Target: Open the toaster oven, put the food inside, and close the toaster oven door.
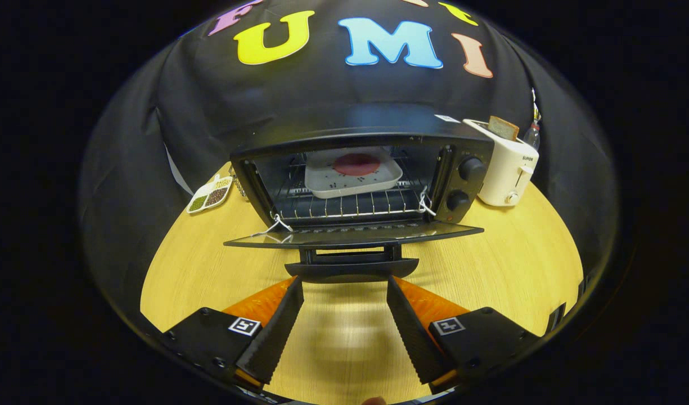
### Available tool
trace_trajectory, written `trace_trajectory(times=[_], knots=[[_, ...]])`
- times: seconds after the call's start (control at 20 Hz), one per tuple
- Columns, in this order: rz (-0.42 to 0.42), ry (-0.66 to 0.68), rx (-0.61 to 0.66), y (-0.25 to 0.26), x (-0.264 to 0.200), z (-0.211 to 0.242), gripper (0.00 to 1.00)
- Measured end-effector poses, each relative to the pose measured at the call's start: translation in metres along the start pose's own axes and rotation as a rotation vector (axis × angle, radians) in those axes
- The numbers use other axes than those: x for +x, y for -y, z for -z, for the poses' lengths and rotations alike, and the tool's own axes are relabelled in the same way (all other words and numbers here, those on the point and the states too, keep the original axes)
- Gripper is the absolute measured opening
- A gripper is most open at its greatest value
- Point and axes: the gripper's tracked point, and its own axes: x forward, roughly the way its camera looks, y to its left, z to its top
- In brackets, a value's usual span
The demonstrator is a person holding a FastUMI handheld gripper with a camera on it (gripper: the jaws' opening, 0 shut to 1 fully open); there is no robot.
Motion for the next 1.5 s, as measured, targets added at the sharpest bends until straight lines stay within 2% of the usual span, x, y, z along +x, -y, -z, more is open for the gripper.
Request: trace_trajectory(times=[0.55, 0.7, 0.9, 1.15, 1.5], knots=[[0.014, 0.22, -0.077, 0.003, -0.014, -0.057, 0.96], [0.014, 0.349, -0.14, 0.003, -0.037, -0.077, 0.96], [-0.019, 0.485, -0.167, 0.005, -0.076, -0.082, 0.96], [-0.013, 0.575, -0.142, 0.035, -0.125, -0.074, 0.97], [0.028, 0.594, -0.064, 0.1, -0.163, -0.062, 0.97]])
